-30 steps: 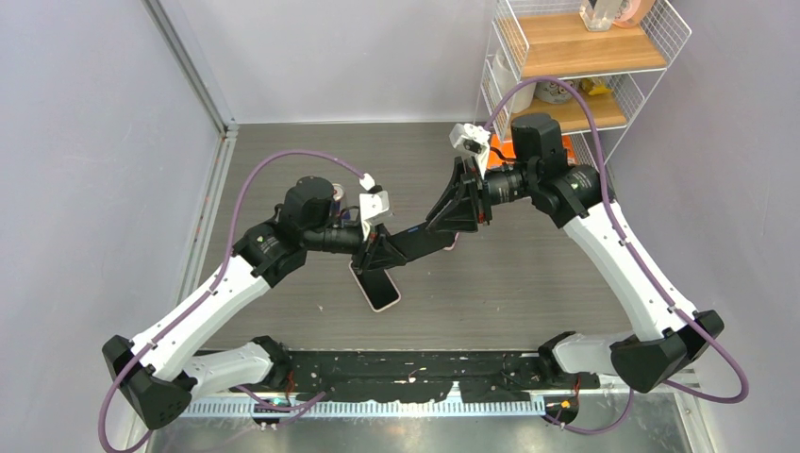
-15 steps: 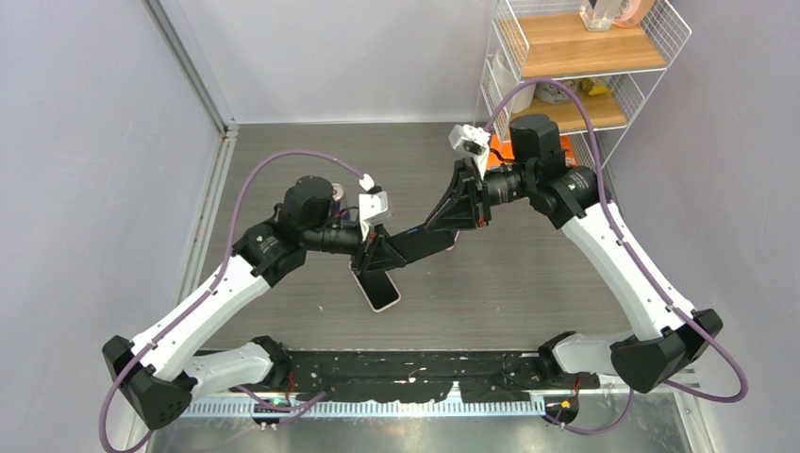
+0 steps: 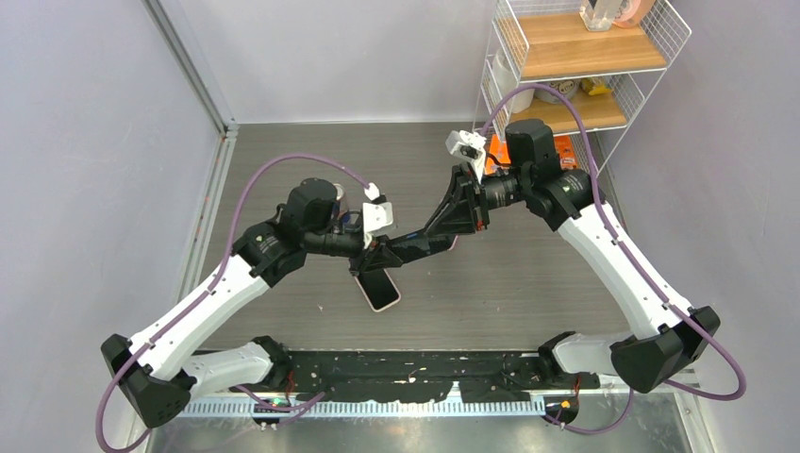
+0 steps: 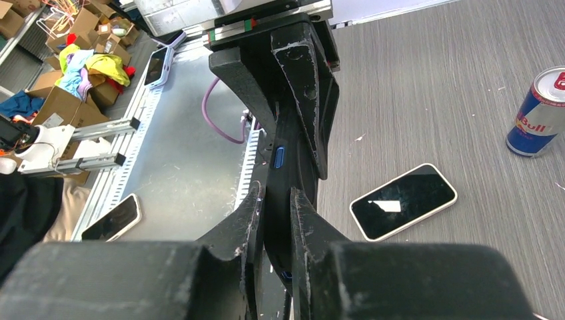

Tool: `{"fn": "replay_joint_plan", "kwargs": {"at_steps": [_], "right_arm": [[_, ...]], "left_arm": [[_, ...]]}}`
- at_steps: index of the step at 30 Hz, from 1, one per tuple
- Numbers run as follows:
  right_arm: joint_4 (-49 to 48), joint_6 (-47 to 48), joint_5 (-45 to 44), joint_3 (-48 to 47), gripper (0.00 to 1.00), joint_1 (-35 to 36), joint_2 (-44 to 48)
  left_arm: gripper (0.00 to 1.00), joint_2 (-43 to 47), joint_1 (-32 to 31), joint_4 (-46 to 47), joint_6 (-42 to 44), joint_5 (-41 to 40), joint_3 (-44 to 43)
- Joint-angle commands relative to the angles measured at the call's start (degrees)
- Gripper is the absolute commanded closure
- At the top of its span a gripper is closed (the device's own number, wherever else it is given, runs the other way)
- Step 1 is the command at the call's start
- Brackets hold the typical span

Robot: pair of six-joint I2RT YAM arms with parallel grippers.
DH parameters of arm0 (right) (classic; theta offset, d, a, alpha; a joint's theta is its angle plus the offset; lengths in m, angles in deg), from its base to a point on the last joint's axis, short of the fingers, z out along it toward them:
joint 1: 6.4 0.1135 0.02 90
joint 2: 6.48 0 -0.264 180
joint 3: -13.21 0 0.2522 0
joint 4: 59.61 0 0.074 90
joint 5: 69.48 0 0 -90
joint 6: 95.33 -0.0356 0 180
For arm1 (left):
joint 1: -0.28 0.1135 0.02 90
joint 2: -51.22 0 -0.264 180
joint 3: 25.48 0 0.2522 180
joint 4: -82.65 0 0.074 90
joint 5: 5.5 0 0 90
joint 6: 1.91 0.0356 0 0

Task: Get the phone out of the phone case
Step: Remove the phone case from the phone.

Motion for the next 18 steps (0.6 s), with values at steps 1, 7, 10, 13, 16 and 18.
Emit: {"fn": "replay_joint_plan", "kwargs": {"at_steps": [1,7,10,13,16,18], "right_arm": [[-1.1,-3.4,1.4,-0.1,0.95,-0.1,-0.6],[-1.1,-3.5,2.2,0.5,0.95,-0.1,-1.7],[-1.4,-3.7,2.8,0.9,0.94,-0.1,-2.0],[-1.7,-4.0,3.5,1.3,0.95,-0.1,-2.6],[-1.8,-4.1,4.3,1.6,0.95,-0.1,-3.1],[-2.0,-4.1,4.7,1.9,0.95,-0.1,-3.5]], "left_arm": [[1.0,-0.2,-2.4,-1.3,10.6,-1.2,-4.3],[1.0,-0.6,-4.0,-3.8,14.5,-3.5,-5.8],[1.0,-0.6,-4.8,-4.1,15.4,-4.1,-5.9],[1.0,-0.6,-5.6,-4.7,16.4,-5.1,-6.2],[1.0,-0.7,-6.1,-5.2,17.2,-5.8,-6.6],[1.0,-0.8,-6.6,-5.9,18.0,-6.5,-6.9]]}}
